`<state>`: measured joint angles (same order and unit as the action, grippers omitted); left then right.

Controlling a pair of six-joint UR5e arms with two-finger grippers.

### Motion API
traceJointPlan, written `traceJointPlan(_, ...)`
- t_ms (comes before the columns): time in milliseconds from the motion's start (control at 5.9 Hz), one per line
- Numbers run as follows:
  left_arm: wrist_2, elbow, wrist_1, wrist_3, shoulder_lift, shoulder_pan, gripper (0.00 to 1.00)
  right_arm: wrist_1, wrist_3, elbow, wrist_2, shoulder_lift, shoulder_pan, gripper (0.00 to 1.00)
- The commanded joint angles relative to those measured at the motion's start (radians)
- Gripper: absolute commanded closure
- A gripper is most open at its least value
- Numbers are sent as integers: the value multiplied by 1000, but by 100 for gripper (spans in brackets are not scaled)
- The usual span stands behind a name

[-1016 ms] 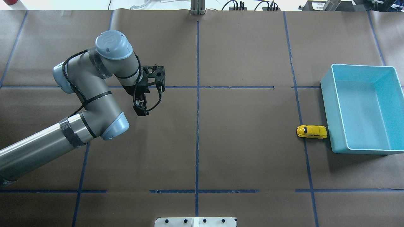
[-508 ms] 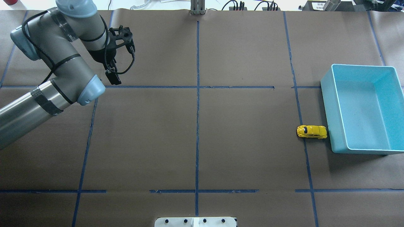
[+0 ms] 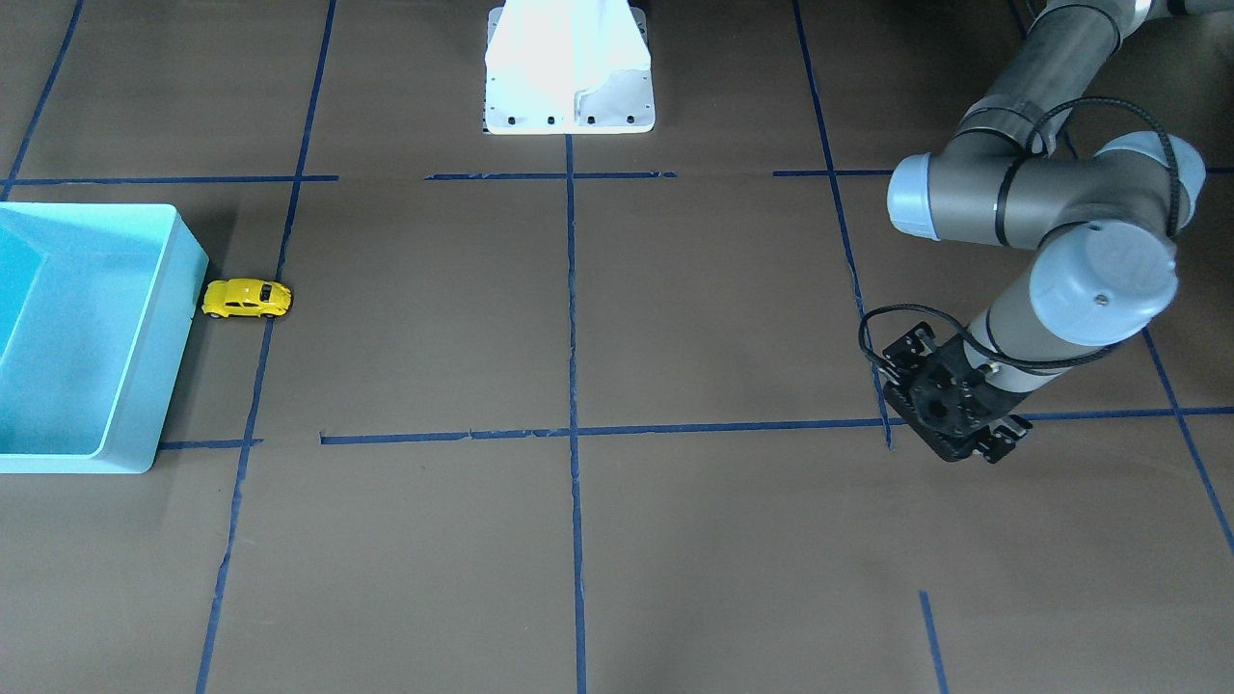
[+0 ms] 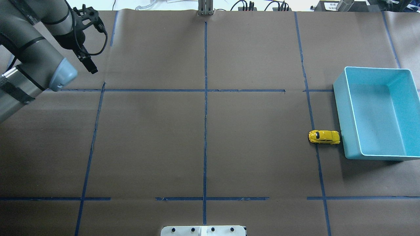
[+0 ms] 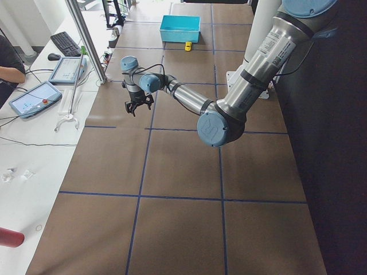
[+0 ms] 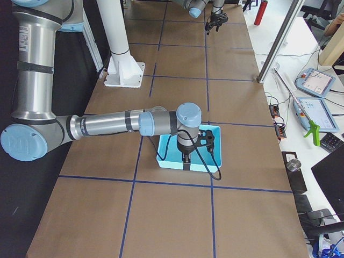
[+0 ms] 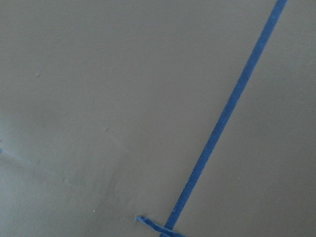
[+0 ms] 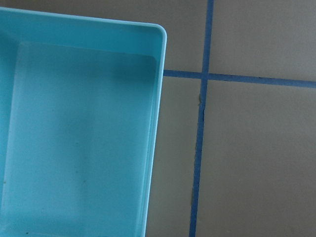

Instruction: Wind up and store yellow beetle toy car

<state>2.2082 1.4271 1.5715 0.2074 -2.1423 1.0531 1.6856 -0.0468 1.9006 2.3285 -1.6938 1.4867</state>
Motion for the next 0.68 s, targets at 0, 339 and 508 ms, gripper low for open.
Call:
traceJointPlan(0, 19, 1, 2, -54, 103, 133, 0, 109, 10, 136, -7, 23, -58, 0)
traceJointPlan(339, 19, -2, 5, -226, 191, 258, 0, 109, 16, 146, -109, 171, -231, 0)
traceJointPlan(508, 21, 0, 4, -258, 228, 315, 0, 109, 65, 144, -153, 222, -309, 0)
